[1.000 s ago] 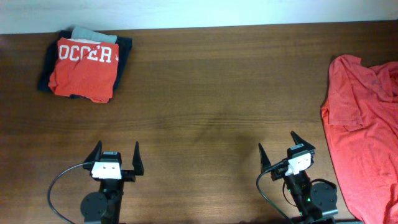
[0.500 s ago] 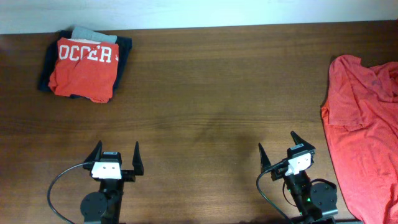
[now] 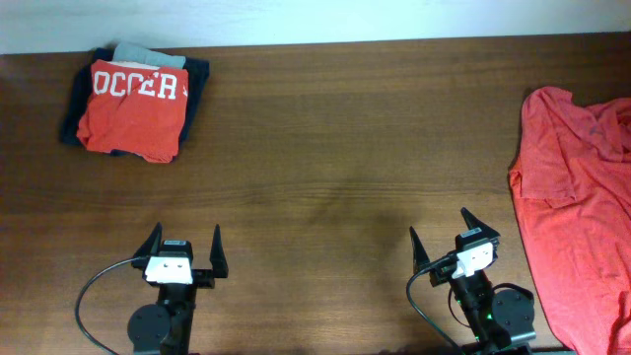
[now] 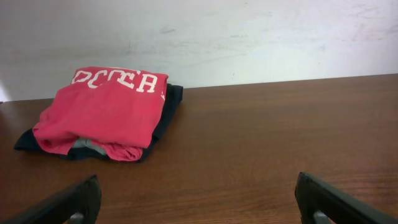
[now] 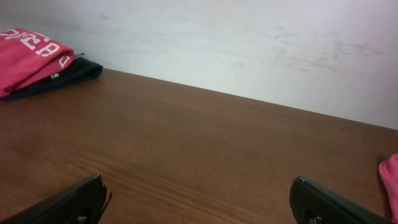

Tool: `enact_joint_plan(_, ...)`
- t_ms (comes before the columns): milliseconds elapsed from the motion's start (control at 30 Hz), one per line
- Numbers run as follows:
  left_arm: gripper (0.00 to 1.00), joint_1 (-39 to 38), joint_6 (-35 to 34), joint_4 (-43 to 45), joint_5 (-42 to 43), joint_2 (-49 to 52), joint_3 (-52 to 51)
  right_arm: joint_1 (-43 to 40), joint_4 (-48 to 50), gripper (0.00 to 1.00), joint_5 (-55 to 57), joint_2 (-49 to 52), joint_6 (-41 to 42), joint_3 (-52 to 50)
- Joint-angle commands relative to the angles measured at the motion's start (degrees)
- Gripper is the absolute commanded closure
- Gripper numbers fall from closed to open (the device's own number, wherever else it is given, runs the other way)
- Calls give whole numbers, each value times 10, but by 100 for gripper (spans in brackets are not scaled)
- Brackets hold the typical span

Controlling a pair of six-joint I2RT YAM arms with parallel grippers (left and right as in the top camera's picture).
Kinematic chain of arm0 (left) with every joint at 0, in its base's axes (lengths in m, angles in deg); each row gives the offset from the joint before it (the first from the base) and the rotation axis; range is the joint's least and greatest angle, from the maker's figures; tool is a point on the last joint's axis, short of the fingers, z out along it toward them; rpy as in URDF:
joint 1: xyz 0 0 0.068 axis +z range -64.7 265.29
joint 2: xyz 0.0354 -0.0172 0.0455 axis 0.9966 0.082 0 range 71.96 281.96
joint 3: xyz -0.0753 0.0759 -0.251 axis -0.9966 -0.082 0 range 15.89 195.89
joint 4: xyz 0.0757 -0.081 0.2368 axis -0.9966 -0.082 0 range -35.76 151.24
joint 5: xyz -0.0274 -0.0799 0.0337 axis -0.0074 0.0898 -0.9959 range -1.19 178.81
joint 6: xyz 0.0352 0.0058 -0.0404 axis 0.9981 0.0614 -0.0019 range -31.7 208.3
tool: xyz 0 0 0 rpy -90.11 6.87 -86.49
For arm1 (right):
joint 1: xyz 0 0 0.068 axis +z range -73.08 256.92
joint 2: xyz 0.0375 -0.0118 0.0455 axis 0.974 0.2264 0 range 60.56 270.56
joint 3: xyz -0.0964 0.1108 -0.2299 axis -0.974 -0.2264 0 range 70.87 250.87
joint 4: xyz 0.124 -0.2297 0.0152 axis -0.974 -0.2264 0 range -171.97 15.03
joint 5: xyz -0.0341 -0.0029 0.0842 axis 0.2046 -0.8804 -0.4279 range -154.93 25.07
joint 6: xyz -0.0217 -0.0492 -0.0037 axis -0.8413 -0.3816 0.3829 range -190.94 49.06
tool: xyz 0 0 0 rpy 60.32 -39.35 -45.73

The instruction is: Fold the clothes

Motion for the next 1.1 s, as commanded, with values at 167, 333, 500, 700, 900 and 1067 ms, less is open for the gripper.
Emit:
enact_joint_plan(167,1,-2,11,-3,-6,-3,-3,-3,-2,1,9,1,3,-4)
enact_joint_plan(333,1,-2,11,-3,-6,-3,-3,-3,-3,1,9,1,3,-4)
enact_joint_plan(500,1,-2,11,-3,-6,-3,-3,-3,-3,1,9,1,3,-4)
enact_joint_plan(700,1,-2,11,-3,-6,-3,-3,-3,-2,1,9,1,3,-4)
enact_joint_plan(900,1,-2,11,-3,-6,-3,-3,-3,-5,1,53,1,-1,-4)
enact_joint_plan(1067,1,-2,11,-3,-6,-3,-3,-3,34,1,39,1,40,-3)
